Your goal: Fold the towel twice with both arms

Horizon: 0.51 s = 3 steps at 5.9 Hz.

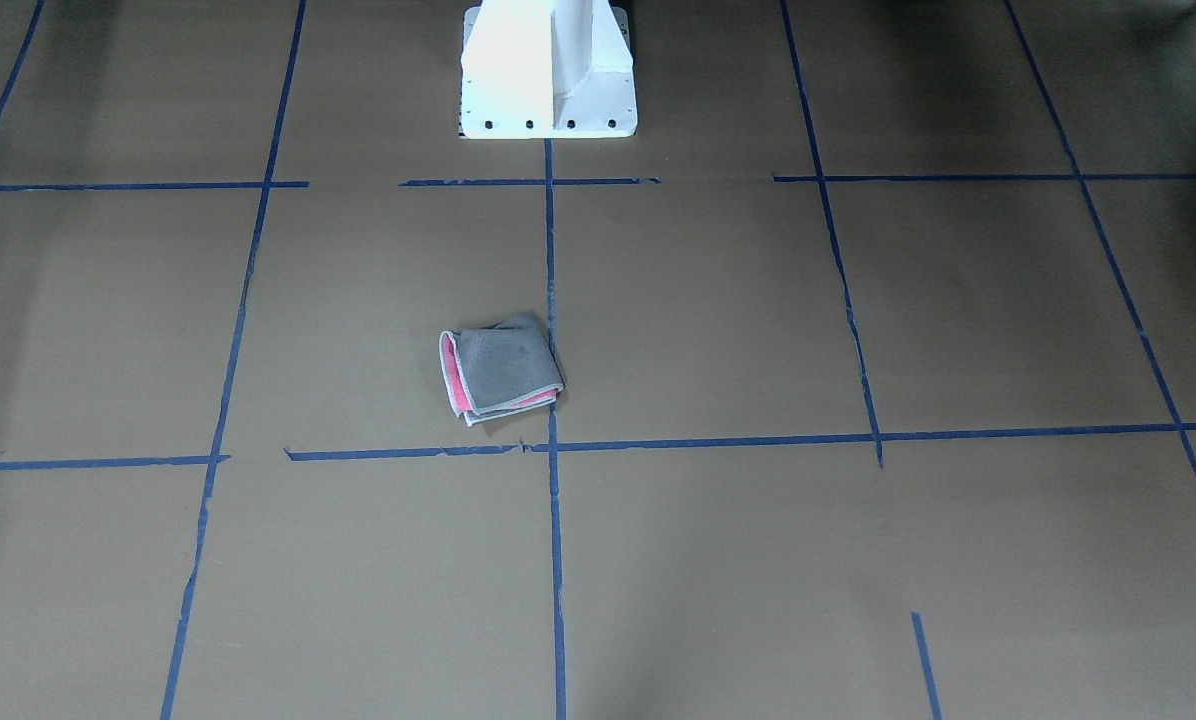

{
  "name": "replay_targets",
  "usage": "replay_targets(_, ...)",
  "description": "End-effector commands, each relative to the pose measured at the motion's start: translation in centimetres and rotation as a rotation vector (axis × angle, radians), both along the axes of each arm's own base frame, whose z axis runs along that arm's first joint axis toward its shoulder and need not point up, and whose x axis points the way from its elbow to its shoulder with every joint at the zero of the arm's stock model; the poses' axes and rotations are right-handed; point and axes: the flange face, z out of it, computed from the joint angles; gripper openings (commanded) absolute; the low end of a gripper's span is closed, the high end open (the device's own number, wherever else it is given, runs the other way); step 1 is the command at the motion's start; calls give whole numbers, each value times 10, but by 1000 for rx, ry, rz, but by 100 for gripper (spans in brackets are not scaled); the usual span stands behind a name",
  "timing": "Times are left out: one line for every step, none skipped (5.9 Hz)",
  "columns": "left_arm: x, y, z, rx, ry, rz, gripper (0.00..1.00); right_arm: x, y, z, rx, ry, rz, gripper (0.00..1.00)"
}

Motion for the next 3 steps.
replay_targets(-54, 17, 61, -20, 4, 0, 100, 1, 2, 10, -23, 13, -3, 100)
replay_targets(-58, 21, 71, -42, 2, -6, 100, 1, 9, 17, -29, 10, -3, 100)
replay_targets(-56, 38, 90, -78, 3, -11, 100, 1, 33, 37, -46, 11, -10, 100)
